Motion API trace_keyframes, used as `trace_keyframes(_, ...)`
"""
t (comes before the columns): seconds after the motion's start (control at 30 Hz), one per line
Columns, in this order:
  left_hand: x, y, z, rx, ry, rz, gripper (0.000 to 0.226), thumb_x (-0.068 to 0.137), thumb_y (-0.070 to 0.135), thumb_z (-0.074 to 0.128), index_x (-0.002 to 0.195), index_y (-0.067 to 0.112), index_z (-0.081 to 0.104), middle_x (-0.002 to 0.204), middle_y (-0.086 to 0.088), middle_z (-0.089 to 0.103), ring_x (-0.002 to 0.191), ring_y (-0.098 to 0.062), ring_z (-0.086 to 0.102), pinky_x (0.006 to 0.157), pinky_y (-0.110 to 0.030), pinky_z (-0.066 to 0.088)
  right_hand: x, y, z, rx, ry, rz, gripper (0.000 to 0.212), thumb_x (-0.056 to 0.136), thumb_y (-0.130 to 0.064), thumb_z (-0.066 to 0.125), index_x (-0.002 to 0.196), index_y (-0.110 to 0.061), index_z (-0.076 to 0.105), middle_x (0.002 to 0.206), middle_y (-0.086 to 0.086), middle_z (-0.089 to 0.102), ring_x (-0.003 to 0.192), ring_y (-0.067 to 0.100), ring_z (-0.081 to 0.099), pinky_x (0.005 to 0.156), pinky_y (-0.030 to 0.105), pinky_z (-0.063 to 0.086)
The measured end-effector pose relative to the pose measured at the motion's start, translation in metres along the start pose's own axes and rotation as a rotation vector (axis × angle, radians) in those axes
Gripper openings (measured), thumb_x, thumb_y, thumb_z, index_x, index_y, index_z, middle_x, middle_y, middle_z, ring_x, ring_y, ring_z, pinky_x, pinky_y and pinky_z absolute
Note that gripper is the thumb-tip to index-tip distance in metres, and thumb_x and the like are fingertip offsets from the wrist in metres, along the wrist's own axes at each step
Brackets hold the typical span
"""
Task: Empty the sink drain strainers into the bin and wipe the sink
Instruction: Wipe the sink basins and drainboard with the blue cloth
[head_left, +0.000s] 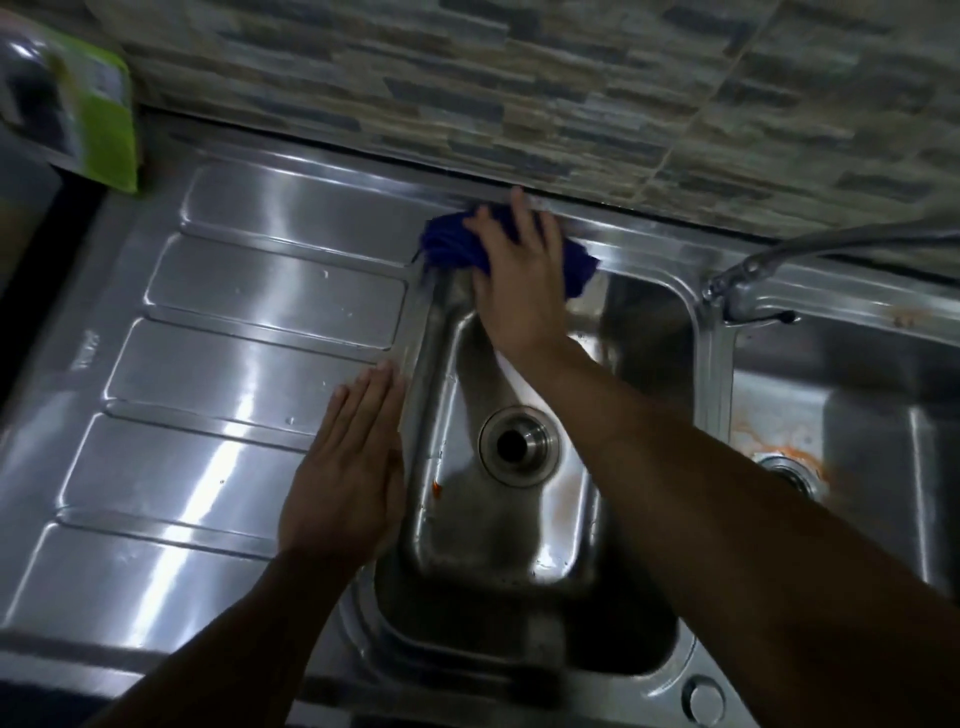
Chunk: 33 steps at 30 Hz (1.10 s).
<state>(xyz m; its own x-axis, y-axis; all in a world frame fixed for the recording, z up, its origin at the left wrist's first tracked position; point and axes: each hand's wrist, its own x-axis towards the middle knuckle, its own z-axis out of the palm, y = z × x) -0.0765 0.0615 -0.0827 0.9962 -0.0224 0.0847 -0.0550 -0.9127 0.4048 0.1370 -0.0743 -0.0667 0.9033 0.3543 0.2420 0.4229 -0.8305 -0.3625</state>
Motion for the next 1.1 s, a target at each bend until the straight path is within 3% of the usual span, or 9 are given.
trace_keyframes(0.1,0.0,0.001,0.0,0.012,0.04,-0.041,0.055,0.105,0.027,0.031,0.155,0.003,0.035,0.165,-0.015,0.028,0.157,-0.026,0.021,0.127,-0.051,0.022,0.01,-0.009,0.012,0.046,-0.206,-0.199,0.067,0.092,-0.001,0.059,0.153,-0.018,0.038,0.158,0.009,0.037,0.151,0.03,0.024,0.126,0.046,0.011)
trace_keyframes(0.2,-0.002,0.0,0.001,0.026,0.061,-0.041,0.056,0.106,0.029,0.028,0.153,0.0,0.038,0.164,-0.018,0.03,0.156,-0.031,0.023,0.126,-0.054,0.023,-0.002,0.032,-0.003,0.013,-0.19,-0.22,0.073,0.084,0.012,0.057,0.151,-0.011,0.039,0.158,0.01,0.038,0.151,0.028,0.026,0.127,0.041,0.008)
trace_keyframes(0.33,-0.002,-0.001,0.002,0.015,0.045,-0.026,0.058,0.104,0.028,0.028,0.153,-0.002,0.037,0.164,-0.02,0.03,0.155,-0.035,0.024,0.123,-0.058,0.026,-0.042,0.091,-0.032,-0.067,-0.077,0.031,0.074,0.087,0.009,0.058,0.154,-0.014,0.034,0.162,0.007,0.029,0.153,0.021,0.014,0.127,0.039,0.006)
trace_keyframes(0.47,0.0,-0.001,0.002,0.017,0.038,-0.032,0.059,0.099,0.023,0.034,0.152,-0.003,0.037,0.163,-0.021,0.031,0.154,-0.036,0.026,0.122,-0.059,0.027,-0.042,0.074,-0.021,-0.041,0.008,0.291,0.068,0.093,0.0,0.049,0.156,-0.016,0.03,0.165,0.007,0.022,0.154,0.025,0.011,0.127,0.039,0.002)
trace_keyframes(0.67,0.0,-0.003,0.001,0.017,0.025,-0.026,0.059,0.099,0.022,0.034,0.152,-0.001,0.038,0.163,-0.019,0.032,0.154,-0.033,0.026,0.124,-0.055,0.026,0.001,-0.001,0.019,0.044,-0.134,-0.044,0.067,0.092,0.001,0.057,0.154,-0.012,0.034,0.162,0.01,0.029,0.153,0.029,0.018,0.126,0.047,0.009)
trace_keyframes(0.8,-0.001,-0.003,-0.002,0.006,-0.006,-0.038,0.058,0.101,0.025,0.03,0.154,0.002,0.036,0.164,-0.016,0.03,0.155,-0.03,0.024,0.126,-0.053,0.024,0.006,0.021,0.004,-0.063,-0.238,-0.17,0.074,0.09,0.008,0.052,0.156,-0.013,0.026,0.164,0.008,0.024,0.154,0.026,0.015,0.127,0.041,0.005)
trace_keyframes(0.97,-0.001,-0.003,-0.009,-0.082,-0.028,-0.056,0.057,0.102,0.023,0.032,0.156,0.006,0.033,0.166,-0.011,0.026,0.157,-0.024,0.018,0.128,-0.05,0.017,-0.044,0.102,-0.052,-0.152,-0.174,0.133,0.08,0.091,0.008,0.051,0.159,-0.02,0.018,0.167,0.002,0.013,0.155,0.023,0.007,0.124,0.035,0.006)
trace_keyframes(1.1,-0.01,-0.01,-0.02,-0.185,-0.031,-0.076,0.057,0.103,0.023,0.033,0.158,0.009,0.027,0.167,-0.007,0.02,0.158,-0.018,0.01,0.13,-0.042,0.005,-0.039,0.103,-0.064,-0.252,-0.222,0.228,0.078,0.087,0.007,0.055,0.156,-0.013,0.024,0.162,0.012,0.023,0.151,0.033,0.019,0.122,0.05,0.025)
